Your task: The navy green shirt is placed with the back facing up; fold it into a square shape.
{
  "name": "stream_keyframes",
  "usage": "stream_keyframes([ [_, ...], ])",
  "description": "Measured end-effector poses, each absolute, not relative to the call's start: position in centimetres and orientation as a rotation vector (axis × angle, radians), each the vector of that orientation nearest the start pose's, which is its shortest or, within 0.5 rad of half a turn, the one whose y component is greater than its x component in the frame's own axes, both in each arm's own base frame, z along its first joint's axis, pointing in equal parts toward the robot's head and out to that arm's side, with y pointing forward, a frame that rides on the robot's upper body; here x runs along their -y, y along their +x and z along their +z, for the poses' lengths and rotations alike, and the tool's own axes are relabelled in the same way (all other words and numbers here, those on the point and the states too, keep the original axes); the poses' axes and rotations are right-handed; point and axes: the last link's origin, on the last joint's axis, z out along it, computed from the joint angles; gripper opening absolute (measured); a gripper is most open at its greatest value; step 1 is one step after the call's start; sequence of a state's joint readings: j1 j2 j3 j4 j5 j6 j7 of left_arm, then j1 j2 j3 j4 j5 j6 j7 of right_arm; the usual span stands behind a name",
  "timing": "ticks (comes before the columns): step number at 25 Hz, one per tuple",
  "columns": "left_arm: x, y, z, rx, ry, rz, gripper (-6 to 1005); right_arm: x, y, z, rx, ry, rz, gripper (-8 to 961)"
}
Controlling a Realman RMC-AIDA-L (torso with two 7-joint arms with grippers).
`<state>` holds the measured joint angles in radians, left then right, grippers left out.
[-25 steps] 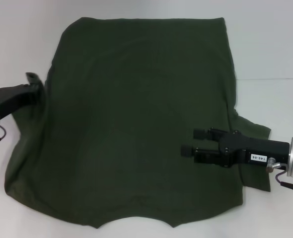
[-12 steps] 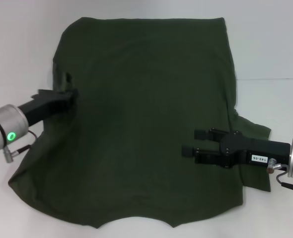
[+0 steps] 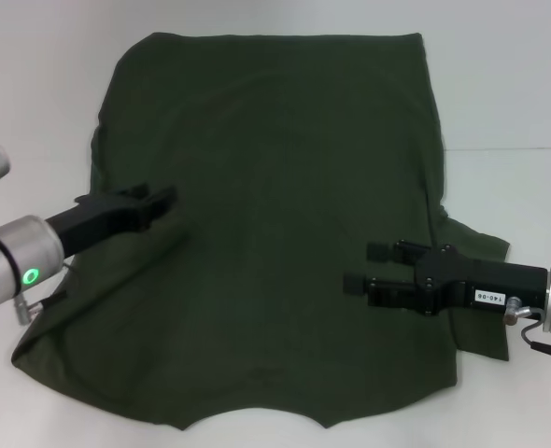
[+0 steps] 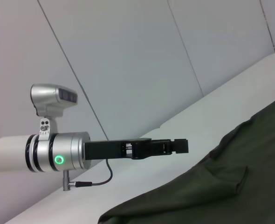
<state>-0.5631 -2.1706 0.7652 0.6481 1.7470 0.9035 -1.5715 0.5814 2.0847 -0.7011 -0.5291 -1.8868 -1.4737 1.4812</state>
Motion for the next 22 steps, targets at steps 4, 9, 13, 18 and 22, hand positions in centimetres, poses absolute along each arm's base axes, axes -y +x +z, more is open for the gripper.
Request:
stream_keyframes([
  [4, -39.6, -28.8, -0.1, 0.983, -2.028, -0.646, 429, -34.5, 24.7, -1.8, -0.864, -2.629, 0.869, 896],
  [9, -39.1, -30.7, 0.5, 0.996, -1.966, -0.577, 661, -34.5, 24.6, -1.9, -0.868, -2.631, 0.872, 896],
  [13, -38.6, -31.8, 0.5, 0.997, -1.964, -0.516, 713, -34.6, 24.5, -1.9, -0.868, -2.632, 0.874, 896],
  [18, -37.7, -33.0, 0.4, 1.019, -1.966, -0.468, 719, -34.6, 24.4, -1.9, -0.87, -2.633, 0.875, 896],
  [22, -37.3, -33.3, 0.2, 1.065, -1.954, -0.476, 723, -34.5, 24.5, -2.0, -0.878, -2.633, 0.876, 896],
])
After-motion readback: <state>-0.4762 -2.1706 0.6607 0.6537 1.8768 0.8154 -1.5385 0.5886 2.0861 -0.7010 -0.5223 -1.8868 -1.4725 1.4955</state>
